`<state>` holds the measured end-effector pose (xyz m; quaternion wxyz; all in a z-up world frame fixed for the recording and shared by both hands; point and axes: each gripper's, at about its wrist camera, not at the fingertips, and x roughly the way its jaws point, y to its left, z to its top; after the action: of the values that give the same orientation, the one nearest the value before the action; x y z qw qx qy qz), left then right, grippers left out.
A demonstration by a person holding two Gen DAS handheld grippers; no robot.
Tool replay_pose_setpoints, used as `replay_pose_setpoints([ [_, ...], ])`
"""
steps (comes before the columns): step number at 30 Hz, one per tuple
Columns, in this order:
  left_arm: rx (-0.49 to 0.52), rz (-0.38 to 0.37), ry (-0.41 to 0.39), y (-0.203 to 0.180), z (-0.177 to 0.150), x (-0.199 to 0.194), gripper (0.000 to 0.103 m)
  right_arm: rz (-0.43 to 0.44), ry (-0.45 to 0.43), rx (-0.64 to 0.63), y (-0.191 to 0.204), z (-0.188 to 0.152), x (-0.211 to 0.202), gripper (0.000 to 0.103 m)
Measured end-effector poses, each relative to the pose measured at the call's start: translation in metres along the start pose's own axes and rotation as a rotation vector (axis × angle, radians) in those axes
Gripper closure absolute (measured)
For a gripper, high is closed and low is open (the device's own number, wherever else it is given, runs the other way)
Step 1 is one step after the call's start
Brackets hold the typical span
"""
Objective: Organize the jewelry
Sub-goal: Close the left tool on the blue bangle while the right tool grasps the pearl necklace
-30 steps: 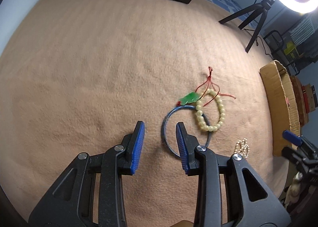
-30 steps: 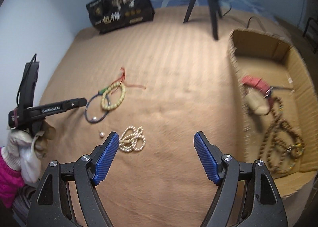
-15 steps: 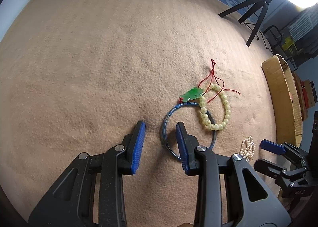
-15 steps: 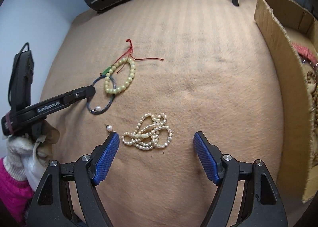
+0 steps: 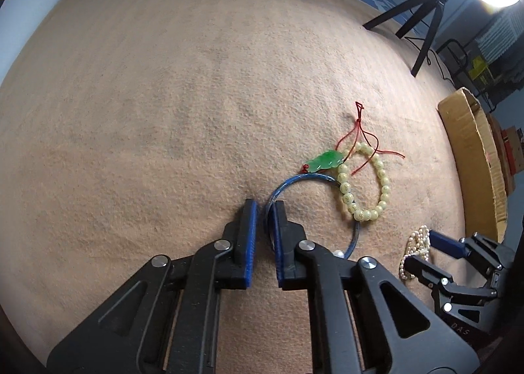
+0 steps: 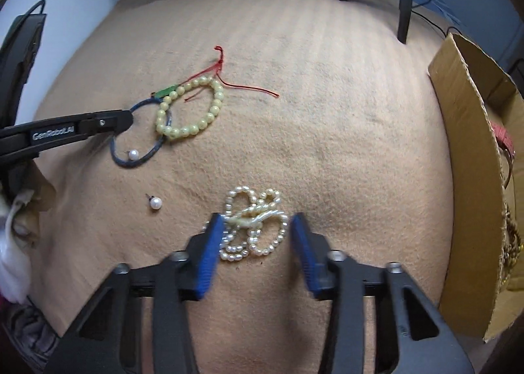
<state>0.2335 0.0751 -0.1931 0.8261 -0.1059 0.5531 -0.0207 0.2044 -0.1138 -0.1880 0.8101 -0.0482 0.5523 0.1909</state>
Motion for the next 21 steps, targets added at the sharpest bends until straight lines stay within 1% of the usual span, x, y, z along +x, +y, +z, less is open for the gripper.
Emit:
replay_pose_setpoints([
  [1, -0.002, 0.000, -0.001, 0.001, -0.001, -0.001, 0.098, 0.003, -0.003, -0.007, 0.001, 0.000, 0.000, 0.080],
  [2, -0.003, -0.002, 0.000, 0.001, 0.000, -0.001, 0.098, 0.010, -0.004, -0.015, 0.002, 0.000, 0.000, 0.082],
  [4, -0.007, -0.007, 0.001, 0.001, 0.000, -0.001, 0.099, 0.022, -0.004, -0.027, 0.007, -0.003, 0.001, 0.092],
  [7, -0.013, -0.015, 0.002, 0.002, -0.001, -0.004, 0.100, 0.037, -0.007, -0.036, 0.005, -0.006, -0.001, 0.097],
  [13, -0.022, -0.053, -0.005, 0.000, -0.004, -0.014, 0.101, 0.084, -0.012, -0.010, -0.003, -0.005, -0.008, 0.097],
  [16, -0.018, -0.085, -0.021, -0.005, -0.005, -0.024, 0.101, 0.097, -0.024, -0.003, -0.015, -0.002, -0.019, 0.097],
  [21, -0.026, -0.136, -0.053, -0.012, -0.004, -0.042, 0.101, 0.126, -0.056, 0.009, -0.025, 0.003, -0.036, 0.097],
])
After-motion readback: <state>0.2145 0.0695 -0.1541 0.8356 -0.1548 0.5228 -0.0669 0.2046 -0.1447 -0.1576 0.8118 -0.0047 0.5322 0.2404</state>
